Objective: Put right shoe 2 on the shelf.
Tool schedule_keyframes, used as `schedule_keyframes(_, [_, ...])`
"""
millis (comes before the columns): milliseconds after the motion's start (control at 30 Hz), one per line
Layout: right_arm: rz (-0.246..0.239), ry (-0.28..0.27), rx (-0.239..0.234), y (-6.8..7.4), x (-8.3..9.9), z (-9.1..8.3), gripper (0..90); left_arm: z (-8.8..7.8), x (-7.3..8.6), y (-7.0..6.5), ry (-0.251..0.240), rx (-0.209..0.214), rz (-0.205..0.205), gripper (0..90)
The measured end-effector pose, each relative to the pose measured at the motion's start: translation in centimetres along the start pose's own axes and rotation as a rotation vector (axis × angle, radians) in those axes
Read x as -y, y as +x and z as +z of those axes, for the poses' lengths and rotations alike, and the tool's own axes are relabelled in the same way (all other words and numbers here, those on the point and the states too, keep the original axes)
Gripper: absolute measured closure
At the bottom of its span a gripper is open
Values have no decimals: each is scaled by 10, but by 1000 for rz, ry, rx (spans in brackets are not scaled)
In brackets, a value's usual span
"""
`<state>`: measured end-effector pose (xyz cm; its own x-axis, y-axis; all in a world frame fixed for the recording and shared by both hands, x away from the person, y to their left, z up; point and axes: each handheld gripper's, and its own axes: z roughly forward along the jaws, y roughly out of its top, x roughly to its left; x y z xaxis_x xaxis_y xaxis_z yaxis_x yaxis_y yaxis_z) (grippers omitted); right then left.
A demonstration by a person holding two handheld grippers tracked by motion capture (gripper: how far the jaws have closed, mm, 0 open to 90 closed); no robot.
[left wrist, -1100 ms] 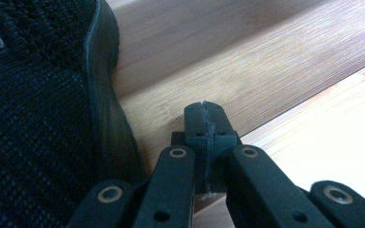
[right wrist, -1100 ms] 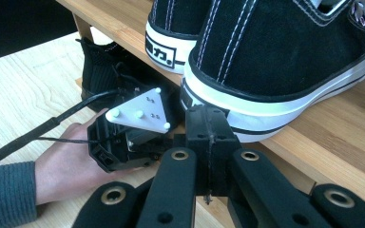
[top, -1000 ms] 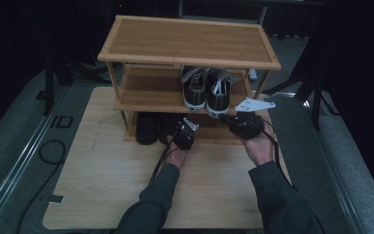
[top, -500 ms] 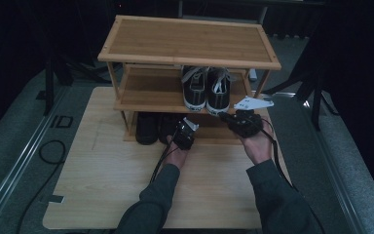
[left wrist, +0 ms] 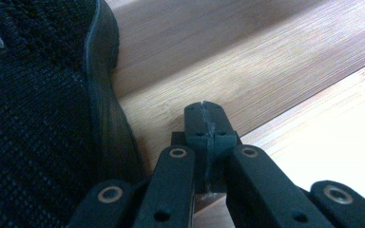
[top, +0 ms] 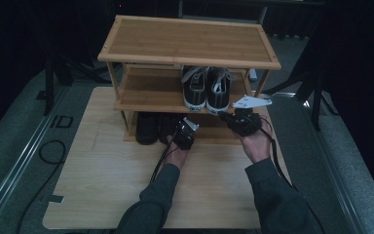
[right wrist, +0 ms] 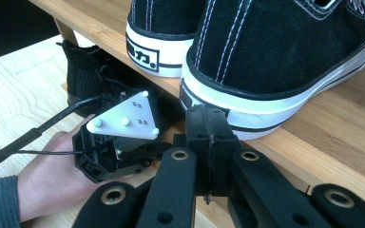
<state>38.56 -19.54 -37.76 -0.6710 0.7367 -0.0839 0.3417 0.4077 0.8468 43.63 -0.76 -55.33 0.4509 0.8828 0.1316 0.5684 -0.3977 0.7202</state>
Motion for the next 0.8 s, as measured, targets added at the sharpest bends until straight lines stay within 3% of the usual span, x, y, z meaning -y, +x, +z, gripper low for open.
schedule_keyframes(100, [2, 1, 1, -1, 0, 0, 900, 0, 0, 0, 1, 0, 1, 899])
schedule_keyframes(200, [-2, 22, 71, -2, 1, 3, 900, 0, 0, 0, 1, -3, -1, 899])
schedule_keyframes(267, [48, 9, 36, -8, 4, 6, 900, 0, 0, 0, -1, -2, -1, 899])
schedule_keyframes(800, [8, 18, 12, -3, -2, 13, 900, 0, 0, 0, 0, 4, -1, 899])
